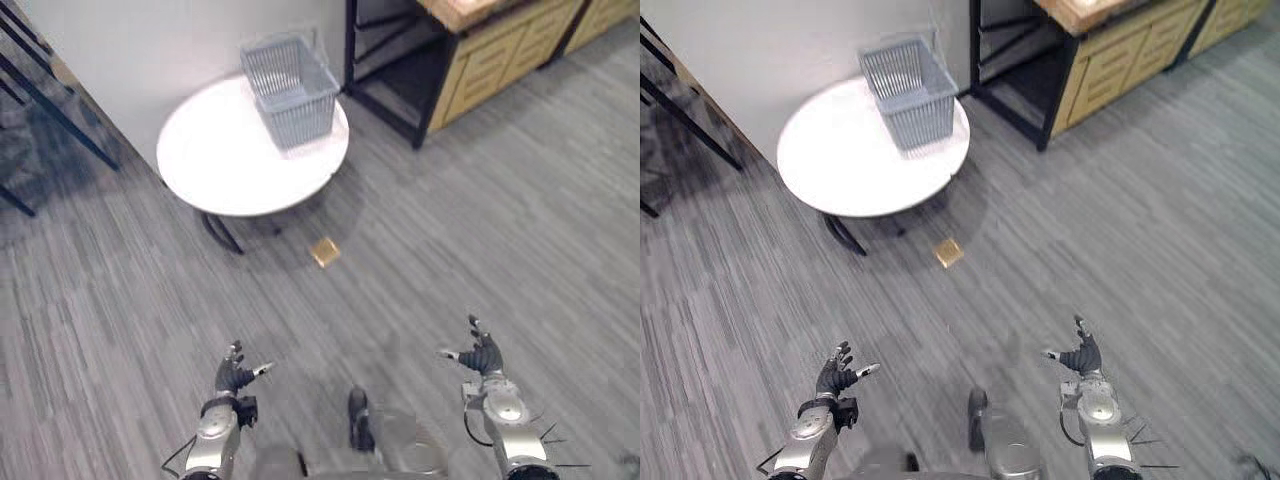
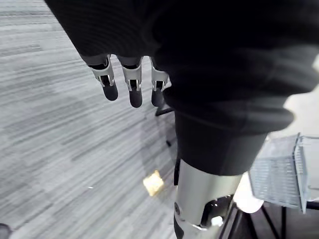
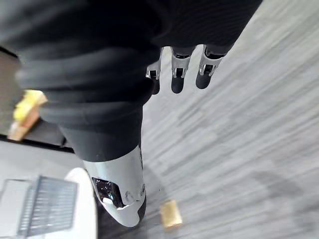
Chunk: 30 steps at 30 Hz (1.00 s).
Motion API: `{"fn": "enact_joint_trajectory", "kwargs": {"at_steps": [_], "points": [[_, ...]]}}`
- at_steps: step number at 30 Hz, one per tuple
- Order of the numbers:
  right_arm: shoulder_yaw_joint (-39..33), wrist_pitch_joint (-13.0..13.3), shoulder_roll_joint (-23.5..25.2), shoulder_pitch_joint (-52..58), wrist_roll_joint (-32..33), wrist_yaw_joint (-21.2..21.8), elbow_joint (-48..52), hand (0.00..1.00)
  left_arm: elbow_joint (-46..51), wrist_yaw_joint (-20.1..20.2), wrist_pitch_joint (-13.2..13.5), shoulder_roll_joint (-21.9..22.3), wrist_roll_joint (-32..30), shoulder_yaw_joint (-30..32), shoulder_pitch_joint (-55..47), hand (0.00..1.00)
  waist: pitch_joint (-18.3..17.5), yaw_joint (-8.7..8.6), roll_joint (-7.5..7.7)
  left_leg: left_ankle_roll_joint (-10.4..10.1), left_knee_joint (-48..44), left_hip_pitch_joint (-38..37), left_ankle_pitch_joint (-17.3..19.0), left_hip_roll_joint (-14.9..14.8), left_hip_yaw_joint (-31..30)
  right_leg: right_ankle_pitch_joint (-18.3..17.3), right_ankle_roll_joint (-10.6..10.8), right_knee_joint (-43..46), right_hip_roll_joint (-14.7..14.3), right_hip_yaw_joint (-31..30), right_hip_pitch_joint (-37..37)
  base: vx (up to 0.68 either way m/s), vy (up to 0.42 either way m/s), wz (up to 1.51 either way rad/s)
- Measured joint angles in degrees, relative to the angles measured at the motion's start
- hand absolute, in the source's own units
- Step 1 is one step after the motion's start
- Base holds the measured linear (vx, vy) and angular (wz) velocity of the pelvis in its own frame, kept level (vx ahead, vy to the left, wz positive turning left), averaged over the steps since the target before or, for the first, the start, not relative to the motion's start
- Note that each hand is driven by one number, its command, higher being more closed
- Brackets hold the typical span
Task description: Pick vegetable in the basket
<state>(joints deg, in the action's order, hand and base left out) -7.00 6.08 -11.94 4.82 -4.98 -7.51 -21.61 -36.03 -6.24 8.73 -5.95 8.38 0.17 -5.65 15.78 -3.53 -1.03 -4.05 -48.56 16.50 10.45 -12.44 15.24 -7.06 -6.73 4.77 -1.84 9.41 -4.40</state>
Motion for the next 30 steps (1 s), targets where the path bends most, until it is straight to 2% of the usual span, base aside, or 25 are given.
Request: {"fn": "enact_joint_trajectory", "kwargs": {"at_steps": [1, 2, 3, 4, 5, 6, 7, 8, 9, 10, 11, 12, 13, 14, 15, 17, 19, 20, 21, 22, 23, 25, 27, 28, 30], "points": [[0.0, -0.1, 0.0, 0.1, 0.0, 0.0, 0.0, 0.00, 0.0, 0.0, 0.0, 0.1, 0.0, -0.1, -0.3, 0.00, 0.1, 0.10, 0.12, 0.0, 4.8, 1.2, 0.0, 0.9, 0.4, -0.8, 0.3, -0.2, 0.2, -0.4, -1.0, 0.61, 0.012, -0.27], [0.0, -0.1, -0.2, 0.1, 0.0, -0.1, 0.1, 0.00, 0.0, 0.0, 0.0, 0.2, 0.0, -0.1, -1.0, 0.00, 0.3, 0.21, 0.40, -0.7, 16.0, 2.2, -0.6, 2.5, 0.0, -2.6, 1.2, -0.5, 0.6, -1.2, -3.1, 0.51, 0.041, -0.39], [-0.2, -0.1, -0.6, 0.6, 0.0, -0.1, 0.1, 0.00, 0.0, -0.1, 0.0, 0.4, 0.0, 0.0, -1.8, 0.00, 0.0, 0.52, -0.22, -2.6, 27.7, 2.1, -2.6, 4.3, -1.2, -4.1, 2.7, -1.1, 0.6, -2.2, -5.2, 0.65, 0.140, -0.63], [-0.5, -0.1, -1.0, 0.8, 0.0, -0.3, 0.2, 0.00, 0.0, -0.3, 0.0, 0.7, 0.0, 0.0, -2.5, 0.00, -0.1, 1.19, -1.19, -2.7, 35.3, 2.2, -5.2, 5.1, -2.1, -5.9, 4.4, -1.2, 0.3, -3.2, -6.7, 0.55, 0.175, -0.62], [-0.6, -0.1, -1.0, 1.0, 0.0, -0.6, 0.3, 0.00, 0.0, -0.3, -0.1, 0.7, 0.0, 0.0, -2.8, 0.00, -0.2, 1.28, -1.30, -1.2, 35.9, 2.5, -8.1, 5.6, -2.8, -7.2, 4.9, -1.0, 0.6, -3.7, -7.6, 0.56, 0.207, -0.65], [-0.4, -0.1, -0.6, 1.6, -0.1, -1.1, 0.9, 0.00, 0.0, -0.4, -0.1, 0.6, 0.0, 0.2, -3.3, 0.00, -1.1, 1.44, -1.00, 1.8, 33.8, 2.5, -11.6, 6.7, -3.4, -9.4, 5.9, 0.2, 1.8, -4.9, -8.3, 0.49, 0.202, -0.42], [-0.5, -0.1, 0.2, 2.9, -0.2, -1.2, 2.4, 0.00, 0.0, -0.4, -0.1, 0.6, 0.0, 0.2, -4.1, 0.00, -2.5, 1.26, 1.01, 5.1, 29.8, 3.5, -10.4, 8.8, -2.3, -12.5, 8.0, 4.3, 4.8, -5.7, -7.5, 0.66, 0.233, -0.27], [-0.7, 0.0, 0.5, 3.4, -0.4, -1.3, 3.2, 0.00, 0.0, -0.3, -0.1, 0.9, -0.1, 0.1, -3.9, 0.00, -2.7, 0.99, 1.48, 5.8, 28.4, 3.4, -8.6, 9.5, -2.0, -13.4, 9.4, 8.3, 6.1, -5.8, -6.1, 0.83, 0.276, -0.12], [-1.4, -0.1, 1.0, 3.7, -0.9, -1.3, 3.5, 0.00, 0.0, -0.2, -0.1, 1.4, -0.1, -0.1, -3.7, 0.00, -2.9, 1.10, 2.20, 6.5, 27.2, 2.0, -5.7, 10.7, -1.4, -13.6, 10.3, 19.8, 8.1, -6.4, -2.0, 0.83, 0.274, 0.03], [-1.3, -0.2, 1.6, 3.4, -2.5, -1.2, 3.5, 0.00, 0.0, -0.3, -0.2, 1.1, -0.1, -0.1, -3.6, 0.00, -3.0, 0.92, 3.37, 7.5, 28.1, -1.8, -3.4, 13.1, -1.1, -9.2, 14.1, 36.7, 11.2, -6.7, 4.1, 0.66, 0.228, 0.06], [-1.2, -0.2, 1.6, 3.3, -2.7, -1.2, 3.6, 0.00, 0.0, -0.3, -0.2, 0.9, -0.1, -0.1, -3.5, 0.00, -3.0, 0.88, 3.45, 7.6, 28.4, -2.7, -2.8, 13.5, -1.2, -7.3, 14.4, 40.3, 11.5, -6.8, 5.6, 0.63, 0.186, 0.23], [-0.4, -0.3, 1.7, 2.3, -3.7, -1.2, 3.6, 0.00, 0.0, -0.5, -0.4, 0.5, -0.1, -0.1, -3.3, 0.00, -2.9, 0.81, 3.39, 8.4, 29.0, -6.3, -1.2, 14.4, -1.6, -7.2, 12.8, 50.6, 12.6, -7.6, 9.4, 0.47, 0.101, 0.14], [0.3, -0.3, 1.7, 1.6, -4.0, -1.2, 3.6, 0.00, 0.0, -0.5, -0.6, 0.5, -0.1, -0.2, -3.3, 0.00, -2.9, 0.90, 3.12, 8.6, 29.7, -8.8, -0.5, 14.5, -1.7, -8.3, 11.1, 54.0, 12.6, -7.5, 10.9, 0.57, 0.089, 0.08], [1.9, -0.3, 1.8, 0.6, -4.9, -1.2, 4.3, 0.00, -0.1, -1.2, -0.7, 0.1, -0.1, -0.5, -3.4, 0.00, -2.8, 1.00, 2.28, 8.6, 31.8, -13.4, -0.1, 14.3, -2.8, -10.0, 8.6, 56.1, 12.1, -6.2, 13.1, 0.53, 0.032, 0.07], [3.0, -0.1, 1.8, 0.1, -5.3, -1.2, 6.6, 0.00, 0.0, -1.5, -0.6, 0.1, -0.1, -0.8, -3.1, 0.00, -2.8, 0.85, 1.02, 8.6, 33.7, -17.1, -0.1, 13.3, -3.8, -11.6, 7.5, 54.8, 11.2, -4.3, 15.7, 0.51, 0.012, 0.13], [4.2, 0.4, 1.8, -1.1, -6.0, -1.2, 9.9, 0.00, -0.1, -1.5, -0.5, -0.1, -0.1, -0.7, -2.8, 0.00, -2.7, 0.52, -0.20, 8.6, 35.1, -20.6, -0.1, 11.4, -4.4, -12.9, 7.7, 49.6, 9.4, -2.2, 21.1, 0.51, -0.065, 0.25], [5.1, 0.8, 1.6, -2.4, -6.5, -1.3, 11.6, 0.00, -0.7, -1.5, -0.5, -0.5, -0.1, -1.0, -2.7, 0.00, -2.7, 0.00, -0.20, 8.2, 35.6, -22.9, 0.1, 10.0, -5.3, -11.7, 8.6, 39.4, 8.1, -1.8, 26.0, 0.51, -0.144, 0.44], [5.7, 1.0, 1.3, -2.7, -6.9, -1.5, 12.4, 0.00, -1.5, -1.5, -0.5, -1.3, -0.1, -1.4, -2.8, 0.00, -2.9, -0.68, 0.11, 4.5, 34.6, -24.0, 2.1, 9.1, -6.3, -5.7, 9.3, 25.8, 6.7, -2.4, 26.1, 0.53, -0.199, 0.73], [6.0, 1.0, 0.6, -2.3, -7.1, -2.2, 13.9, 0.00, -2.9, -1.4, -0.5, -1.7, -0.1, -2.2, -2.4, 0.00, -2.5, -0.92, 1.38, -0.6, 32.9, -25.7, 5.6, 9.5, -7.5, 8.0, 5.3, 16.6, 7.1, -4.6, 24.3, 0.53, -0.218, 0.53], [6.4, 0.9, -0.4, -3.2, -7.6, -2.4, 13.9, 0.00, -4.5, -1.5, -0.8, -0.4, -0.1, -2.4, -1.4, 0.00, -2.2, -0.33, -1.03, -0.8, 32.4, -26.1, 6.7, 7.3, -8.1, 7.7, 5.4, 18.7, 5.3, -3.8, 24.4, 0.57, -0.219, 0.38], [6.5, 0.7, -1.4, -3.9, -8.8, -2.6, 15.2, 0.00, -5.2, -1.3, -0.7, 0.2, -0.5, -3.1, -1.1, 0.00, -2.6, -0.31, -1.55, -2.5, 31.7, -25.4, 5.7, 6.5, -8.9, 5.1, 4.9, 19.8, 5.2, -3.6, 24.1, 0.42, -0.183, 0.35], [6.3, 0.8, -2.1, -3.7, -10.0, -2.9, 18.8, 0.00, -5.2, -1.2, -0.6, 0.4, -1.4, -4.2, -0.5, 0.00, -2.5, -0.68, -1.55, -2.4, 29.5, -24.5, 3.1, 6.4, -9.4, 1.5, 4.7, 22.1, 6.5, -1.5, 23.6, 0.37, -0.191, 0.67], [6.9, 0.9, -3.5, -4.0, -12.1, -3.8, 20.8, 0.00, -5.2, -1.2, -0.6, 0.7, -1.8, -4.7, 0.1, 0.00, -2.3, -0.69, -1.51, -4.5, 18.8, -20.5, -1.5, 5.0, -10.3, -0.9, 4.6, 19.7, 8.1, 1.6, 18.0, 0.28, -0.202, 0.85], [8.2, 0.9, -4.2, -4.4, -13.2, -4.1, 20.9, 0.00, -5.2, -1.1, -0.6, 0.8, -1.8, -4.9, -0.1, 0.00, -2.2, -0.19, -1.41, -4.1, 14.5, -19.4, -1.0, 3.5, -8.9, -0.9, 4.6, 17.3, 8.1, 2.8, 14.5, 0.24, -0.177, 0.66], [10.4, 1.6, -5.4, -5.6, -15.6, -4.8, 21.9, 0.00, -5.1, -0.9, -0.6, 0.8, -1.8, -5.5, -0.9, 0.00, -2.6, 0.60, -1.45, -0.8, 12.9, -16.9, 1.0, 2.1, -4.8, -0.8, 4.6, 12.8, 8.1, 5.1, 9.1, 0.21, -0.107, 0.42]]}}
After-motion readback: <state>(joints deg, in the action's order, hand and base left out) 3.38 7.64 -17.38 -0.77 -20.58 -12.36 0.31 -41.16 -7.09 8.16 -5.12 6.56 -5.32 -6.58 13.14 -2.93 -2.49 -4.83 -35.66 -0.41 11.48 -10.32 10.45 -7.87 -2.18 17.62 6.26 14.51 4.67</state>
